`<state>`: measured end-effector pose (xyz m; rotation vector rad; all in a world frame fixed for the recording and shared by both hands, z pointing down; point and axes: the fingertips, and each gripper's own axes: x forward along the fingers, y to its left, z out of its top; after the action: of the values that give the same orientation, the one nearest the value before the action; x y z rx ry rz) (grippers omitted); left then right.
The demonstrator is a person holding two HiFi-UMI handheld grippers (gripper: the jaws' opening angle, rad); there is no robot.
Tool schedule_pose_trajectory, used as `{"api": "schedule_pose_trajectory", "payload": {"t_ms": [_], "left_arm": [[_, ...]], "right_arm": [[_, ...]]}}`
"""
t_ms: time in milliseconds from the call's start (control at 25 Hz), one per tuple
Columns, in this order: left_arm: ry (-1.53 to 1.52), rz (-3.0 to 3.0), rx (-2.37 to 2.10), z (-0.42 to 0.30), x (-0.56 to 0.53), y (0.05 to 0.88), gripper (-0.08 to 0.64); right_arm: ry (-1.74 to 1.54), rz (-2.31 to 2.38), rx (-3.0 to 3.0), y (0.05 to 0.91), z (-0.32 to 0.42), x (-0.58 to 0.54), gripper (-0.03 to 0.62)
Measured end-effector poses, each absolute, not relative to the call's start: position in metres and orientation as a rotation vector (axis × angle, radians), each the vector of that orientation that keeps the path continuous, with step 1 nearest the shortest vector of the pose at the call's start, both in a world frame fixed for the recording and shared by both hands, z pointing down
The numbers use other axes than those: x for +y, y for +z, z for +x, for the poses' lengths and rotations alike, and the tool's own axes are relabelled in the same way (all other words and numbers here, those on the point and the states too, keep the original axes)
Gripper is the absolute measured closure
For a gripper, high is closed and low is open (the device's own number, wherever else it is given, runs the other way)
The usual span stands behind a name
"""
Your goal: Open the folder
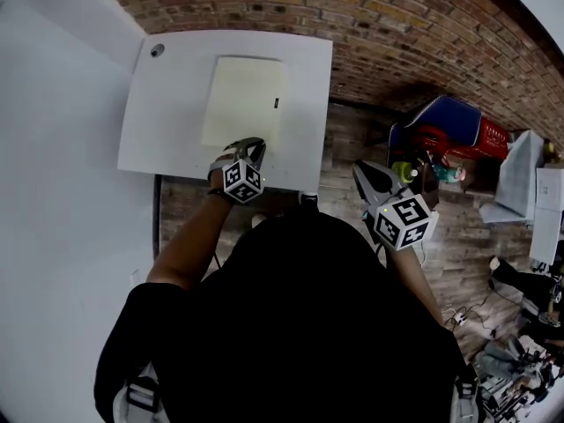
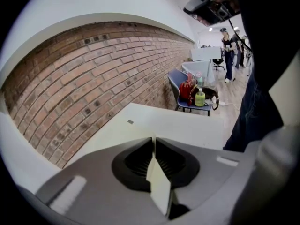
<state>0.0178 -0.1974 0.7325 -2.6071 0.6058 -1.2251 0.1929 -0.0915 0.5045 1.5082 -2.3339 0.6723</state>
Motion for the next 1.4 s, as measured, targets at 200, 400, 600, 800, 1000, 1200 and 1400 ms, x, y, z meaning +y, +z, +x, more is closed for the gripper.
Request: {"api": "schedule_pose_trajectory", "payload": {"t_ms": [200,400,600,800,1000,1200,1400], "left_arm": [[-1.166,-2.65,0.666,0.013,-0.203,0.717,0.546],[-1.102,-2.699,0.738,0.006,-0.21,0.697,0.548],[-1.04,-2.742,0.804,-0.001,-0.214,0.68,0.549],[-0.957,-2.795,0.887,-0.008,-0.218,0.662,0.549],[-0.889,-2.847,0.986,-0.02,-0.221,0.646,0.549],[-0.826,-2.887,1.08,-0.035,-0.223,0.639,0.549],[-0.76,-2.95,1.196,-0.049,-0.226,0.629,0.55]], "right_arm": [[0.669,1.492,-2.339,0.507,0.188,-0.093,0.591],[0.658,1.477,-2.355,0.506,0.183,-0.095,0.591],[0.651,1.462,-2.362,0.506,0.176,-0.096,0.591],[0.646,1.445,-2.374,0.507,0.168,-0.096,0.591],[0.641,1.426,-2.389,0.506,0.16,-0.096,0.591],[0.637,1.407,-2.403,0.507,0.153,-0.094,0.591],[0.632,1.395,-2.413,0.508,0.151,-0.093,0.591]]}}
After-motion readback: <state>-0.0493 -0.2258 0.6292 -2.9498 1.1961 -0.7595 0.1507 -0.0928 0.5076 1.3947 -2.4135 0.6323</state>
